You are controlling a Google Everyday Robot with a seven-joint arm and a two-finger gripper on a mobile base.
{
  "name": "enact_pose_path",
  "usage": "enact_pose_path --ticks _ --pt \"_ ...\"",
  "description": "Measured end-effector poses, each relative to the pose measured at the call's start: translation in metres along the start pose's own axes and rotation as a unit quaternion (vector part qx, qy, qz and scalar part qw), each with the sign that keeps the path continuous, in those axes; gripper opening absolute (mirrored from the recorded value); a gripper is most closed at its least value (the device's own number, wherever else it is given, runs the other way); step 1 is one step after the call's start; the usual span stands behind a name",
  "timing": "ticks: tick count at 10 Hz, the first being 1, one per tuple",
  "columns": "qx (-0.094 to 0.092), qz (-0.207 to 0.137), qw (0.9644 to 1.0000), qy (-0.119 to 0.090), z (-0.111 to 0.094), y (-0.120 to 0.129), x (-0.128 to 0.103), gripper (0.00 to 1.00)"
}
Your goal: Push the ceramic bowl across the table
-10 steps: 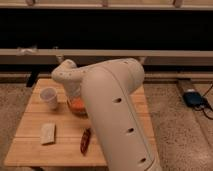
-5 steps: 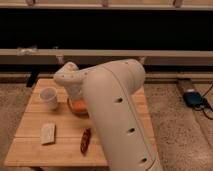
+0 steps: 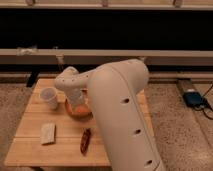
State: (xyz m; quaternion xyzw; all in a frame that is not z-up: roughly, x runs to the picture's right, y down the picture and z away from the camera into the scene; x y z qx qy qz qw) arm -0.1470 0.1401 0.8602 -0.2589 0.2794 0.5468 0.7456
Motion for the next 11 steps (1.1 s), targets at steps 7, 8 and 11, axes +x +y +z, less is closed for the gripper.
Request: enact_pose_path --ticks 7,8,11 --pt "0.006 -0.098 0.9949 0.021 0.006 0.043 0.037 0.65" --pt "0.005 -0.118 0.9927 0.023 0.006 0.055 0.045 0.65" --pt "-0.006 -0.17 0.9849 0.034 0.006 0.086 0.073 0.65"
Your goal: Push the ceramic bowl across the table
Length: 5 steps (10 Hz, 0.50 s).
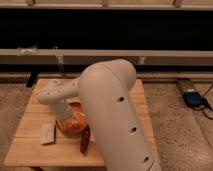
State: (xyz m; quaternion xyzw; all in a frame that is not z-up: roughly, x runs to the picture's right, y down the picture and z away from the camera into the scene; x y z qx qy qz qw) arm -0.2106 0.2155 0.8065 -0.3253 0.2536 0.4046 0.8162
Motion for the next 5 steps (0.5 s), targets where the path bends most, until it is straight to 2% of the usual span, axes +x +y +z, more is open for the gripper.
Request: enact_pose_path --ticks 3,5 --pt "-0.018 -0.058 0.9981 0.01 0.0 0.038 0.013 0.65" --pt "-0.031 -0.072 0.9969 0.009 -0.005 0.044 0.016 0.65"
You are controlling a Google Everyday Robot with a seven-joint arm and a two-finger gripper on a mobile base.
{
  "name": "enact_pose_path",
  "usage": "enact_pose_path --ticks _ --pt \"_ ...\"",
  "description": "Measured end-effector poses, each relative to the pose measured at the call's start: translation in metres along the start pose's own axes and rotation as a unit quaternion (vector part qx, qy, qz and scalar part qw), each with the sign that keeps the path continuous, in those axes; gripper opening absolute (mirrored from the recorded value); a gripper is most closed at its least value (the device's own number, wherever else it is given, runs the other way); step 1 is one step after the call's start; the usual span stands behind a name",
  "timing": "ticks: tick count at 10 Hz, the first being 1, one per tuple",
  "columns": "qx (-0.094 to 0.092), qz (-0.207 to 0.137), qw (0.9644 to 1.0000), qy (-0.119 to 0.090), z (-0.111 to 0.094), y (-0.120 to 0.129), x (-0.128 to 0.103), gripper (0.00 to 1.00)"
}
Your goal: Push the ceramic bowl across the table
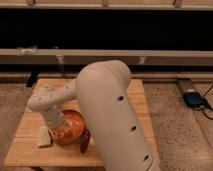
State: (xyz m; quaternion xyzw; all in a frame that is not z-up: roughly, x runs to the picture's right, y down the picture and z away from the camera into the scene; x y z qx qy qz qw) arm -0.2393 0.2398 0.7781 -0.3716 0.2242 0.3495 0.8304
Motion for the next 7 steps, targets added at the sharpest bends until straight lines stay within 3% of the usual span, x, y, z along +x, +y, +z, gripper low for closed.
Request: enact_pose_path --ticks 3,5,7 --pt "-0.028 0.004 0.9996 -0.008 -0.012 -0.009 -0.001 0.65" --pt "-0.072 0.023 0.9967 -0.029 -0.034 -0.037 -0.005 0.65" --pt "-0.082 0.026 0.9957 -0.035 -0.041 -0.044 -0.005 0.65"
